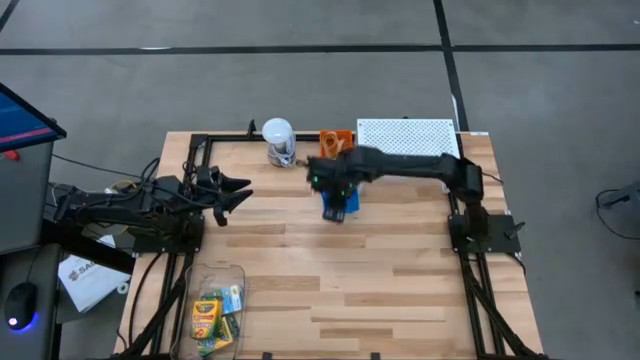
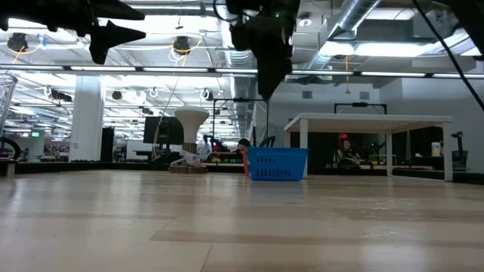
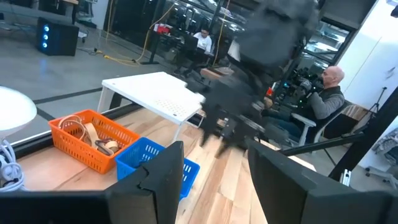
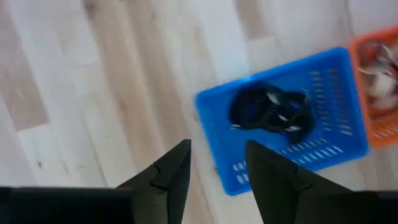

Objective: Pick & Place Office Desk Supplies
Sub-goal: Put the transparent bin on the shelf

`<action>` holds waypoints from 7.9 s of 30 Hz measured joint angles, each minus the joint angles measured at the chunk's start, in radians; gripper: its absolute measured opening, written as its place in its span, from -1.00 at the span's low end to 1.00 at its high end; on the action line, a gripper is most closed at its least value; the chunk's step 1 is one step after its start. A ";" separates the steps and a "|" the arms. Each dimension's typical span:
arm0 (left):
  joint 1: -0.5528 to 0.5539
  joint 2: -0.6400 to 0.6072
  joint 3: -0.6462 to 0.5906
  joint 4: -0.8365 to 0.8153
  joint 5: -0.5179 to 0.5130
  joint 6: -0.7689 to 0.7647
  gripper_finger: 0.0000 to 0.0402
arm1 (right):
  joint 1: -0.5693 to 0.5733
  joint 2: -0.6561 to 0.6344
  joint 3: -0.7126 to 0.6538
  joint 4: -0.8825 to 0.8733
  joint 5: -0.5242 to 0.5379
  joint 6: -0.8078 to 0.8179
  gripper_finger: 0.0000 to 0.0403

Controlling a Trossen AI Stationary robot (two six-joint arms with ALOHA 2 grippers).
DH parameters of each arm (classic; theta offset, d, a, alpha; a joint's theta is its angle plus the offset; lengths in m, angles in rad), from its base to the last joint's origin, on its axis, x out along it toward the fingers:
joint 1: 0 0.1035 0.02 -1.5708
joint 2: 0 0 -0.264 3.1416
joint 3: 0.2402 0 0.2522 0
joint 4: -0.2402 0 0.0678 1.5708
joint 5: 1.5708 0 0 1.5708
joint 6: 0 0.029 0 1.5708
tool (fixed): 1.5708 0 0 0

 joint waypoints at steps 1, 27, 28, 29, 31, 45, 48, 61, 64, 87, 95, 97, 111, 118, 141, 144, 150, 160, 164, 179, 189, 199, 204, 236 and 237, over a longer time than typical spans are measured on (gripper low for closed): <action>0.000 0.000 0.000 0.000 0.000 0.000 -0.14 | 0.016 -0.009 -0.023 0.019 0.005 0.003 -0.27; -0.221 0.252 0.118 -0.208 0.082 -0.074 -0.14 | 0.131 -0.329 -0.320 0.498 -0.103 0.311 -0.27; -0.243 0.292 0.156 -0.272 0.090 -0.074 -0.14 | 0.131 -0.335 -0.320 0.496 -0.102 0.312 -0.27; -0.263 0.328 0.196 -0.330 0.098 -0.075 -0.14 | 0.130 -0.342 -0.320 0.496 -0.102 0.312 -0.27; -0.301 0.393 0.273 -0.412 0.112 -0.074 -0.14 | 0.130 -0.351 -0.320 0.496 -0.102 0.319 -0.27; -0.391 0.423 0.421 -0.801 0.227 -0.361 -0.14 | 0.203 -0.338 -0.320 0.551 -0.363 0.124 -0.27; -0.467 0.452 0.421 -0.853 0.295 -0.421 -0.14 | 0.197 -0.349 -0.321 0.520 -0.359 0.121 -0.27; -0.578 0.609 0.420 -0.976 0.311 -0.467 -0.27 | 0.243 -0.380 -0.320 0.507 -0.345 0.162 -0.27; -0.578 0.658 0.420 -0.967 0.298 -0.429 -0.32 | 0.253 -0.381 -0.320 0.508 -0.345 0.162 -0.27; -0.329 0.914 0.416 -0.611 0.060 -0.809 -0.98 | 0.252 -0.451 -0.320 0.368 -0.357 0.154 -0.27; -0.199 0.911 0.416 -0.520 0.020 -1.057 -0.98 | 0.252 -0.562 -0.320 0.260 -0.257 0.144 -0.27; -0.187 0.911 0.416 -0.481 0.019 -1.071 -0.98 | 0.253 -0.591 -0.320 0.226 -0.225 0.133 -0.27; -0.159 0.913 0.417 -0.443 0.026 -1.186 -0.98 | 0.251 -0.706 -0.320 0.208 -0.142 0.024 -0.27; -0.137 0.913 0.418 -0.463 0.064 -1.168 -0.98 | 0.252 -0.694 -0.320 0.228 -0.150 -0.007 -0.27; -0.115 0.913 0.418 -0.541 0.063 -1.142 -1.00 | 0.263 -0.401 -0.283 0.394 -0.390 -0.130 -0.21; -0.104 0.913 0.418 -0.551 0.038 -1.139 -1.00 | 0.260 -0.360 -0.245 0.370 -0.409 -0.140 -0.06; -0.085 0.913 0.419 -0.556 0.019 -1.138 -1.00 | 0.264 -0.276 -0.180 0.379 -0.402 -0.154 0.14; -0.075 0.913 0.419 -0.560 0.025 -1.143 -1.00 | 0.265 -0.125 -0.165 0.401 -0.293 -0.100 0.02; -0.074 0.913 0.419 -0.560 0.027 -1.145 -1.00 | 0.271 -0.107 -0.164 0.448 -0.253 -0.049 -0.03; -0.071 0.912 0.419 -0.547 0.042 -1.147 -1.00 | 0.319 -0.051 -0.166 0.472 -0.193 0.025 0.22; -0.071 0.912 0.419 -0.534 0.041 -1.144 -0.99 | 0.317 0.027 -0.164 0.446 -0.173 0.050 0.22; -0.071 0.912 0.419 -0.523 0.040 -1.136 -0.99 | 0.330 0.059 -0.165 0.422 -0.175 0.069 0.09; -0.071 0.912 0.419 -0.524 0.040 -1.136 -0.99 | 0.330 0.057 -0.165 0.441 -0.175 0.074 -0.07; -0.082 0.701 0.419 -0.484 0.078 -0.937 -0.46 | 0.344 0.055 -0.164 0.451 -0.064 0.074 -0.99; -0.085 0.684 0.420 -0.475 0.080 -0.934 -0.44 | 0.344 0.055 -0.164 0.449 -0.065 0.075 -0.99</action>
